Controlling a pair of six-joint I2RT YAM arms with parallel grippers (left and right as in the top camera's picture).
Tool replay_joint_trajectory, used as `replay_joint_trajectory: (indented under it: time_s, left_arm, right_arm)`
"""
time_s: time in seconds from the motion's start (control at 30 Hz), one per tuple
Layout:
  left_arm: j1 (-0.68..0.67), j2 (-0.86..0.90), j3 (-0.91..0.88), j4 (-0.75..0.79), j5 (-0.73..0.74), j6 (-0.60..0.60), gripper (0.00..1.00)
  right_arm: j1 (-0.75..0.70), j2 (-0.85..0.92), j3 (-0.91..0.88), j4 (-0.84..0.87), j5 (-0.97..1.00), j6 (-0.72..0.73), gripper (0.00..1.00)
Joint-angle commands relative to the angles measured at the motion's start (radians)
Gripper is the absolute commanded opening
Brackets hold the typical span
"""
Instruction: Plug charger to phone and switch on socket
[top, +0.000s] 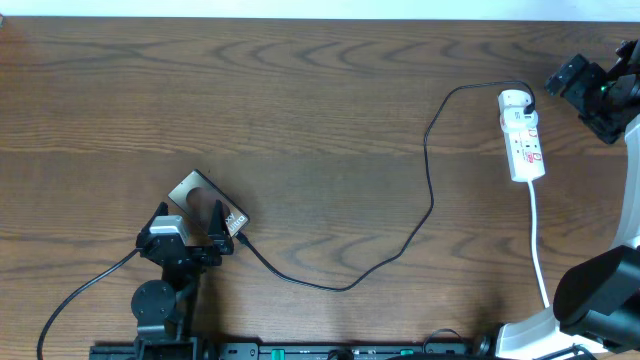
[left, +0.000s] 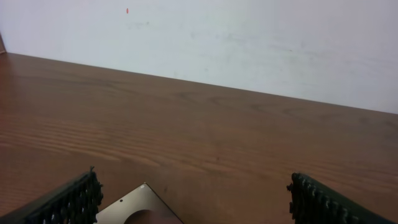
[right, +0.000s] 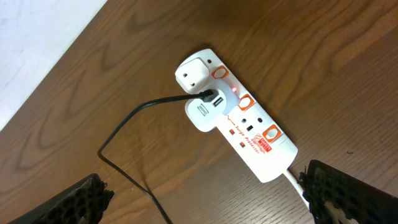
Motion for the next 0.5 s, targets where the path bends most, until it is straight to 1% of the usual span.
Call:
replay_joint_trajectory:
  time_s: [0.0, 0.1, 0.17, 0.33, 0.37, 0.43, 0.47]
  left_arm:
    - [0.005, -0.005, -0.007, -0.048, 0.013, 0.017, 0.94]
    - [0.005, -0.005, -0.007, -0.048, 0.013, 0.017, 0.94]
    - [0.005, -0.005, -0.007, -0.048, 0.013, 0.017, 0.94]
    - [0.005, -0.005, -0.007, -0.048, 0.013, 0.017, 0.94]
    - [0.005, -0.005, -0.007, -0.048, 0.013, 0.017, 0.94]
    - [0.005, -0.005, -0.007, -0.048, 0.013, 0.017, 0.94]
    - [0.005, -0.005, -0.007, -0.048, 0.013, 0.017, 0.94]
  right_arm:
    - [-0.002, 0.003, -0.003, 0.0, 0.006, 0.008, 0.99]
    - [-0.001, 0.003, -0.003, 0.001, 0.016, 0.008, 0.99]
    - [0.0, 0.002, -0.003, 0.003, 0.062, 0.008, 0.99]
    - [0.004, -0.014, -0.013, 0.002, 0.048, 0.013, 0.99]
    - [0.011, -0.026, -0.026, 0.018, 0.049, 0.018, 0.99]
    - [0.038, -0.068, -0.08, 0.106, 0.053, 0.023, 0.99]
    - [0.061, -0.105, -0.134, 0.184, 0.055, 0.017, 0.99]
